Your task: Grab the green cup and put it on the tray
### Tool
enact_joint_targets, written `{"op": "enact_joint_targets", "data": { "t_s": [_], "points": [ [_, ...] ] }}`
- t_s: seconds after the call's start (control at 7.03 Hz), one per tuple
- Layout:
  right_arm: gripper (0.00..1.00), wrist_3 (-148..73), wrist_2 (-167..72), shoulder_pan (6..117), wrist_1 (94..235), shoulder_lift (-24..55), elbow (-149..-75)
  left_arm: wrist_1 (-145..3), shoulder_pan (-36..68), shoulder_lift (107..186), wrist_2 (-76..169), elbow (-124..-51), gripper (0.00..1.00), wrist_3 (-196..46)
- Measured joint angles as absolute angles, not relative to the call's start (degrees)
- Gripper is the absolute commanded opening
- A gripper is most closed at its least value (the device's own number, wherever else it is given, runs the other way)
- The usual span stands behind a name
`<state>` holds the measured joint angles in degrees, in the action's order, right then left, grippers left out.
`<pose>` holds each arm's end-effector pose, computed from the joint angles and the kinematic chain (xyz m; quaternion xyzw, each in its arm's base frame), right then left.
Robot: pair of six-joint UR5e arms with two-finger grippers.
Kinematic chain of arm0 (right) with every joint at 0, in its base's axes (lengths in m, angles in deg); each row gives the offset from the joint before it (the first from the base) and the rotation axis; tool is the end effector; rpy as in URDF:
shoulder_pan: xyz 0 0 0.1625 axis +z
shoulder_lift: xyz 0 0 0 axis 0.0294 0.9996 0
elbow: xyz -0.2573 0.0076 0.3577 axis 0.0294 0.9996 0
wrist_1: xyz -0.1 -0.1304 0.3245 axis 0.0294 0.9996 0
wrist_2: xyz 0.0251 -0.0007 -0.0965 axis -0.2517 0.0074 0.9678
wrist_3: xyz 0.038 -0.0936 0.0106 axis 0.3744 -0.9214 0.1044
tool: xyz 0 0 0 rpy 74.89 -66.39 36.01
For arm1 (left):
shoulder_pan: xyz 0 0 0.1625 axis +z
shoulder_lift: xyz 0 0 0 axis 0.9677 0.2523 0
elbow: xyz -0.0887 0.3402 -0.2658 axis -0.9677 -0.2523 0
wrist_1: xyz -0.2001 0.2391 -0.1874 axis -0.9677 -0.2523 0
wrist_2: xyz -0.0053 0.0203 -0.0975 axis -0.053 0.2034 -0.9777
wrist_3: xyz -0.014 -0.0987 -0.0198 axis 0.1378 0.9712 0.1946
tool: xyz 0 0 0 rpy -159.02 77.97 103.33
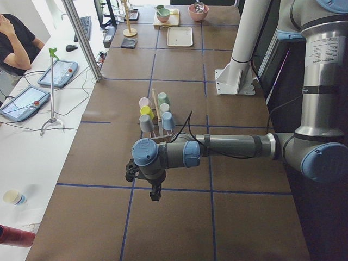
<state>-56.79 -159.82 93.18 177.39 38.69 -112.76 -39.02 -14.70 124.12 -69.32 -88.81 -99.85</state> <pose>0.0718 -0.4153 0.6684 0.0253 -0.3846 -0.0163 0.9226 -0.0595 -0.4076 0.6858 -0.0116 0.4016 0.0596 0.9138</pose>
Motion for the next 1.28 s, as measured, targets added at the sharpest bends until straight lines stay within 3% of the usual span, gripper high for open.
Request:
{"op": "enact_joint_targets", "data": {
  "t_s": [1.28],
  "points": [
    [1.00, -56.92, -159.61, 92.74, 177.34, 37.74, -113.07, -39.06, -14.70, 124.71, -69.31, -88.62, 1.00, -99.64]
  ]
}}
